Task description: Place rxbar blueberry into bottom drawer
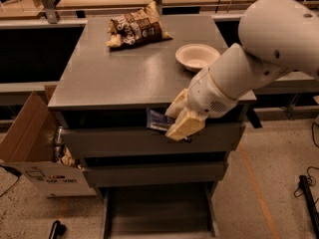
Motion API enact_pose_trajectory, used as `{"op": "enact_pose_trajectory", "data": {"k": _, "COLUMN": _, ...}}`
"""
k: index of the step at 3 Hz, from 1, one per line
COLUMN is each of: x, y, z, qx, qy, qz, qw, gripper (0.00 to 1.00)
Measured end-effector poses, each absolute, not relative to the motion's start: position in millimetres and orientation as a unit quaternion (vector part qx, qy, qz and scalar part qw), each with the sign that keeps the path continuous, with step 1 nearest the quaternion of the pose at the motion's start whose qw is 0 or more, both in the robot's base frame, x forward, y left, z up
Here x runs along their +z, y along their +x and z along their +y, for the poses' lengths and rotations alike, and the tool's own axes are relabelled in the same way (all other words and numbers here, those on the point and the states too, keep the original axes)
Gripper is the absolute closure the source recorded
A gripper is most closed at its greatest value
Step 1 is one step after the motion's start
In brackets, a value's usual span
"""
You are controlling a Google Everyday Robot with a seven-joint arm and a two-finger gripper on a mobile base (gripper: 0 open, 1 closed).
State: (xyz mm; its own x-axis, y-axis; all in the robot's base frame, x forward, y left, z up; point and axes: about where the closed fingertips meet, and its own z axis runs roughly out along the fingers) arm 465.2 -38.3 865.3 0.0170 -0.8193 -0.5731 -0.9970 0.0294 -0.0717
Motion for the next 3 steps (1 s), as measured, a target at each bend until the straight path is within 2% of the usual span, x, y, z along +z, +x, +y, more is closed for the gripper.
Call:
{"op": "enact_pose_trajectory", "data": {"k": 1, "x": 801.4, "y": 461.1, "z": -39.6, "qx": 0.223, "qy": -0.654, "qz": 0.682, "qw": 0.240, "gripper": 1.00}}
{"op": "enact_pose_trajectory", "data": {"k": 3, "x": 592.6, "y": 422.9, "z": -68.5, "qx": 0.246, "qy": -0.587, "qz": 0.739, "qw": 0.221, "gripper": 1.00}}
